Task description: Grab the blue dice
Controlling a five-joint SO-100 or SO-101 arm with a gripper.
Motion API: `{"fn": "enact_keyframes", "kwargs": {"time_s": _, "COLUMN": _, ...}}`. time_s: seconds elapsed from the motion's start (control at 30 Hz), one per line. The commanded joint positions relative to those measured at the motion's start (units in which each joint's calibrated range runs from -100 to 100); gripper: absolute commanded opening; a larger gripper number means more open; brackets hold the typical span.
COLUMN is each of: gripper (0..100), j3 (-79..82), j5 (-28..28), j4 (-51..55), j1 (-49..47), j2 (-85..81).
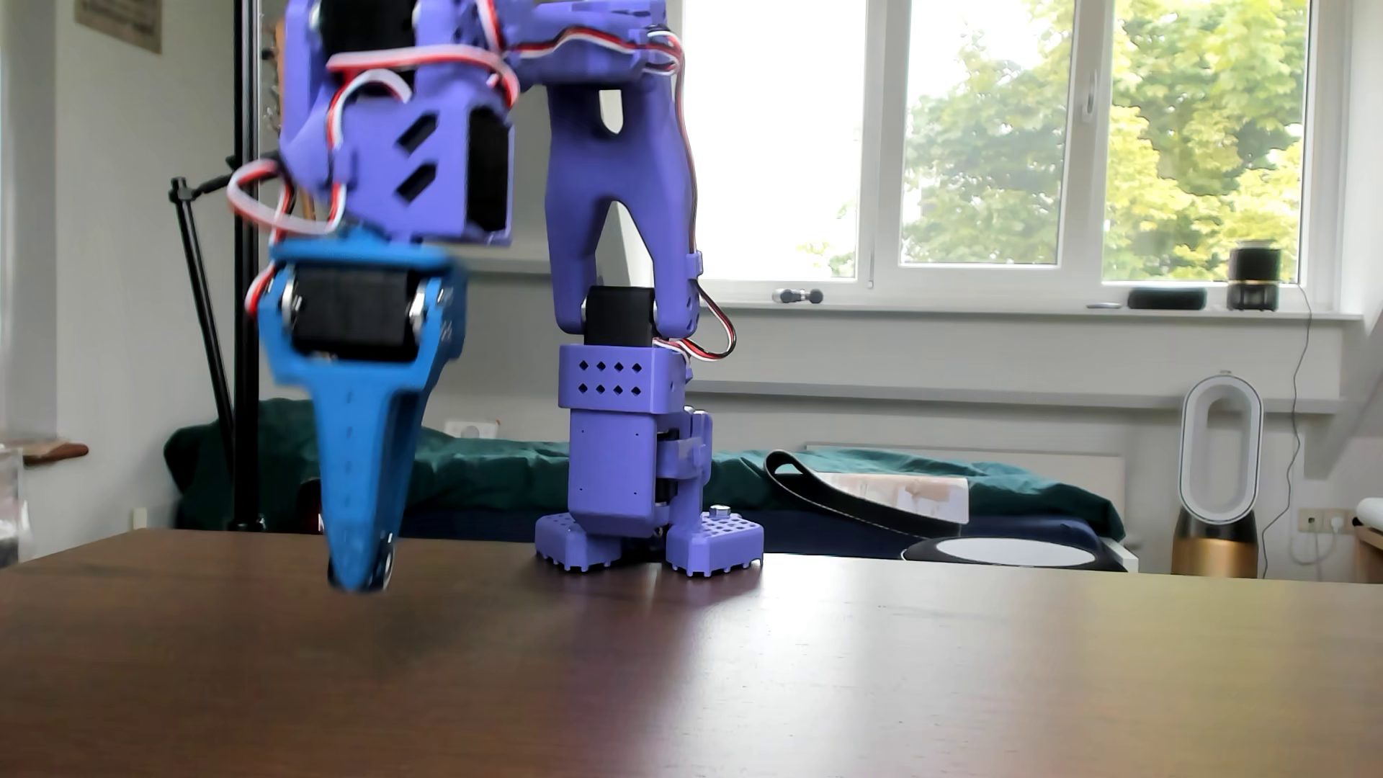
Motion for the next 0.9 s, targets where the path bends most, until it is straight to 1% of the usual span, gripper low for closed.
{"fn": "enact_keyframes", "kwargs": {"time_s": 0.0, "gripper": 2, "j3": -4.47, "j5": -2.97, "j4": 3.23, "j1": -4.31, "j2": -29.83}}
{"fn": "enact_keyframes", "kwargs": {"time_s": 0.13, "gripper": 2, "j3": -4.38, "j5": -6.07, "j4": 5.8, "j1": -7.5, "j2": -49.76}}
{"fn": "enact_keyframes", "kwargs": {"time_s": 0.23, "gripper": 2, "j3": -2.57, "j5": -7.38, "j4": 6.74, "j1": -9.14, "j2": -59.64}}
{"fn": "enact_keyframes", "kwargs": {"time_s": 0.4, "gripper": 2, "j3": 11.17, "j5": -7.17, "j4": 5.46, "j1": -9.71, "j2": -70.85}}
{"fn": "enact_keyframes", "kwargs": {"time_s": 0.5, "gripper": 2, "j3": 17.68, "j5": -7.44, "j4": 1.78, "j1": -10.53, "j2": -73.45}}
{"fn": "enact_keyframes", "kwargs": {"time_s": 0.6, "gripper": 2, "j3": 20.04, "j5": -8.01, "j4": -3.01, "j1": -10.28, "j2": -73.28}}
{"fn": "enact_keyframes", "kwargs": {"time_s": 0.77, "gripper": 2, "j3": 20.22, "j5": -8.64, "j4": -7.28, "j1": -11.02, "j2": -69.43}}
{"fn": "enact_keyframes", "kwargs": {"time_s": 0.87, "gripper": 2, "j3": 18.23, "j5": -8.64, "j4": -7.37, "j1": -10.45, "j2": -64.74}}
